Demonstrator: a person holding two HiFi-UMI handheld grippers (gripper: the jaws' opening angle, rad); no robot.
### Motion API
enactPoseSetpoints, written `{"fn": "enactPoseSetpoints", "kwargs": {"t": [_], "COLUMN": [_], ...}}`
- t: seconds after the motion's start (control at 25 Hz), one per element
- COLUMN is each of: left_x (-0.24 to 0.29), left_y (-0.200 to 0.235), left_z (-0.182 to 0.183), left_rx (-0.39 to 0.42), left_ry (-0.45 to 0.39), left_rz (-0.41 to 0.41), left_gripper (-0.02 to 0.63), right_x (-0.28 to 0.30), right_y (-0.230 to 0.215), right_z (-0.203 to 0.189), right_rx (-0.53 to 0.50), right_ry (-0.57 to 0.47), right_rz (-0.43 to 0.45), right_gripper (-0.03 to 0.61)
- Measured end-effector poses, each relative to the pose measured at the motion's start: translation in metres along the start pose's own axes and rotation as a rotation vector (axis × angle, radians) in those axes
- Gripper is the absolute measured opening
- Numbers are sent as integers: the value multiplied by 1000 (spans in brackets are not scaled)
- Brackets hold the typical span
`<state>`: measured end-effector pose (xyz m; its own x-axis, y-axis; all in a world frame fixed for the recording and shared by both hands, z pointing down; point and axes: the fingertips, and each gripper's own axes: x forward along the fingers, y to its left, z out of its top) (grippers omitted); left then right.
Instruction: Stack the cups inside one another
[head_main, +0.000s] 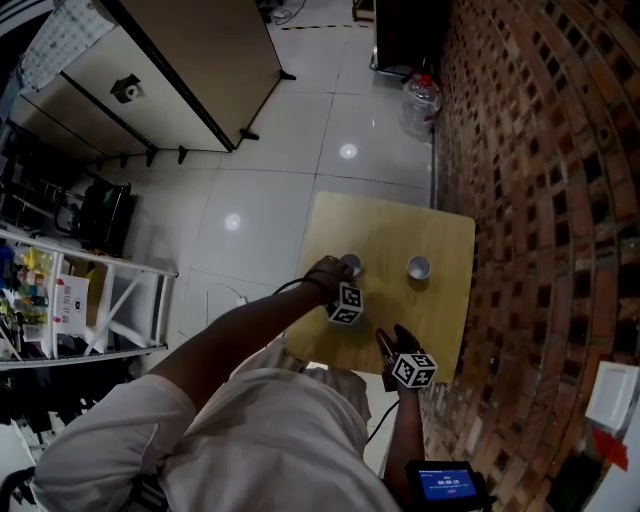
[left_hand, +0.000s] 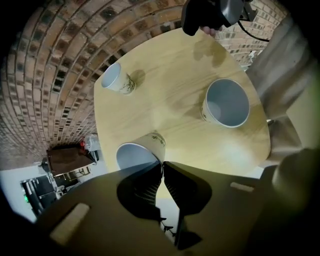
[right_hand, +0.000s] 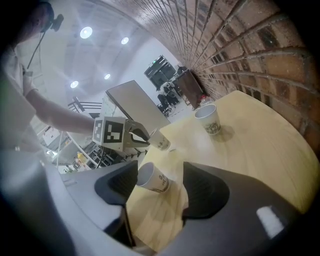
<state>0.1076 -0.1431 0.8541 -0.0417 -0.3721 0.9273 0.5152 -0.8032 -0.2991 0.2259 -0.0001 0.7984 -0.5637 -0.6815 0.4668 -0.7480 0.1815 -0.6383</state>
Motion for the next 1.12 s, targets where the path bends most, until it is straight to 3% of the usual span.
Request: {"fn": "enactPoseSetpoints", "kwargs": {"t": [0.24, 0.8, 0.88, 1.12], "left_x": [2, -1, -3, -28], "left_y": [-6, -22, -26, -30], "left_z": [1, 0, 0, 2], "left_rx": [24, -38, -75, -310], "left_ry": [0, -47, -69, -197], "left_rz": [-3, -33, -48, -140], "left_gripper": [42, 126, 138, 203], "right_x": [0, -9, -10, -9], "right_y": [0, 0, 0, 6], "right_z": [0, 6, 7, 20], "right_rx": [9, 3, 5, 2], "right_ry": [-10, -18, -23, -48], "right_rz": [4, -9, -8, 0], "right_gripper": [282, 275, 273, 274]}}
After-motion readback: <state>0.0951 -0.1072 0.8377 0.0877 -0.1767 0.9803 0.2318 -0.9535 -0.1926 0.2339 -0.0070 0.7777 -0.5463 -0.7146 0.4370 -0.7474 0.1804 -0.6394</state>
